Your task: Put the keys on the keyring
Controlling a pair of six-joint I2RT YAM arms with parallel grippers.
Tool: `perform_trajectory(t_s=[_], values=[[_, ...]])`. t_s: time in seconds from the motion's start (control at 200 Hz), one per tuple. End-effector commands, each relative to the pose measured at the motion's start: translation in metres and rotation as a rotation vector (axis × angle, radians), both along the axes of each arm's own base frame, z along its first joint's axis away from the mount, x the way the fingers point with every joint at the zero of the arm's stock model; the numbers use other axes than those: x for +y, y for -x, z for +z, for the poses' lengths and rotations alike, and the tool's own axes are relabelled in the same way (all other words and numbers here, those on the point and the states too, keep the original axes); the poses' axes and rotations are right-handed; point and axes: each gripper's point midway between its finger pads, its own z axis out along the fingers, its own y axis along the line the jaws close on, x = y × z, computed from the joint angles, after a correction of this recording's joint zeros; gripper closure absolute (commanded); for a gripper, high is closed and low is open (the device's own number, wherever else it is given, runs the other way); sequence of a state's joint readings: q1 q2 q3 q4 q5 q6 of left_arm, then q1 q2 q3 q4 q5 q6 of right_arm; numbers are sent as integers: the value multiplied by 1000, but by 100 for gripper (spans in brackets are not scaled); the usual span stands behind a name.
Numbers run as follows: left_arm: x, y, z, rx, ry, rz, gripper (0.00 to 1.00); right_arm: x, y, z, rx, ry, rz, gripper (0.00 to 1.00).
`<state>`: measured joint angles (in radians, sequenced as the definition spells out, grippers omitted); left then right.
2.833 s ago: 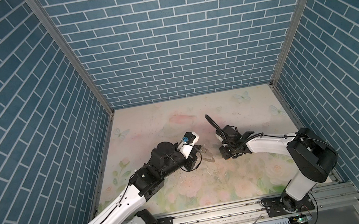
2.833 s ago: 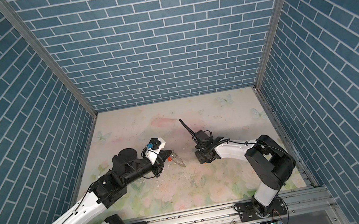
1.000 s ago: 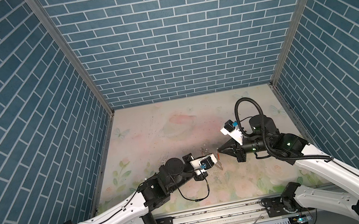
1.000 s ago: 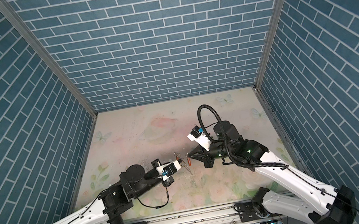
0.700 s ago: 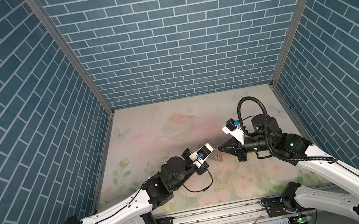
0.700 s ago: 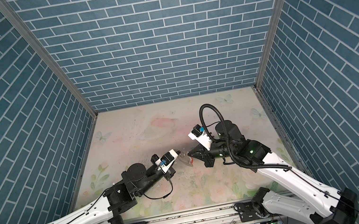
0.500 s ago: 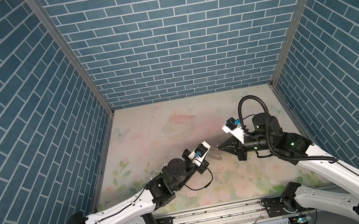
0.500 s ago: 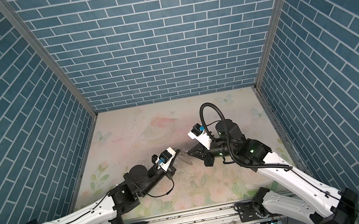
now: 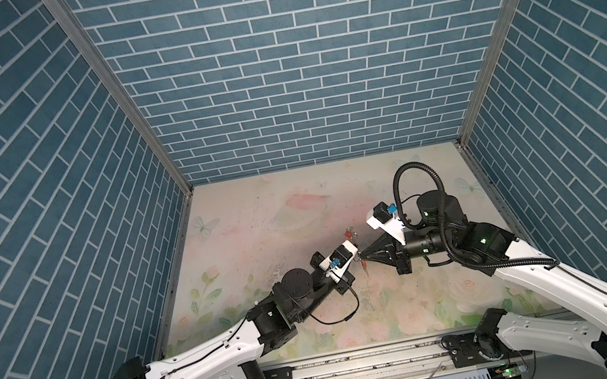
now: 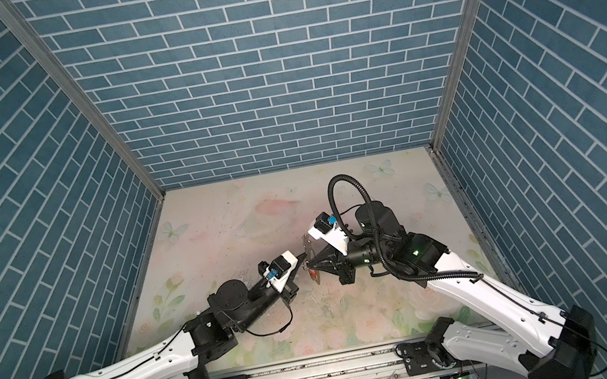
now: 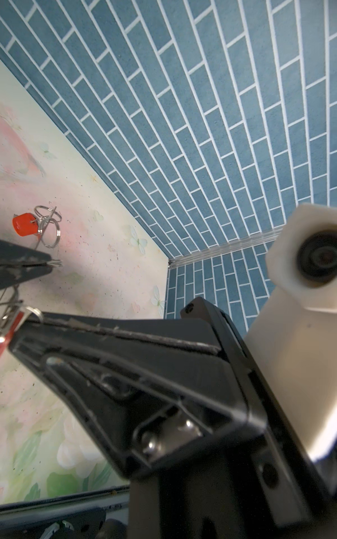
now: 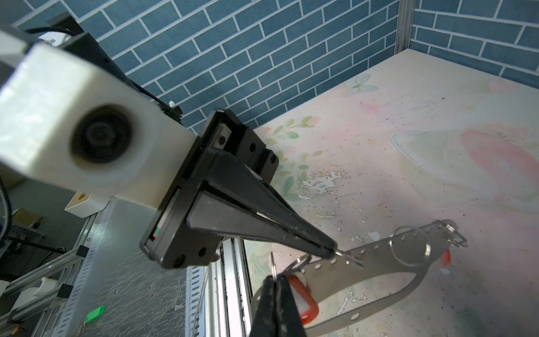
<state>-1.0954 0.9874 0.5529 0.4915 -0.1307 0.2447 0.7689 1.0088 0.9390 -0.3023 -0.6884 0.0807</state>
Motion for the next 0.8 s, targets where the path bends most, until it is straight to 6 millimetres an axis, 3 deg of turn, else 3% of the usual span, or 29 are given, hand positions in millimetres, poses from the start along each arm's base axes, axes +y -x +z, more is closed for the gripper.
perform_trajectory(t_s=[0.0, 0.33, 0.795], values=[[3, 11, 16, -49, 53, -49, 100, -1, 0, 10, -49, -21, -1, 100], [6, 28, 19, -71, 81, -125, 100, -9, -9, 7, -77, -12, -77, 100], [5, 35, 14, -69, 62, -167, 100, -25, -28, 24, -150, -28, -226, 100]])
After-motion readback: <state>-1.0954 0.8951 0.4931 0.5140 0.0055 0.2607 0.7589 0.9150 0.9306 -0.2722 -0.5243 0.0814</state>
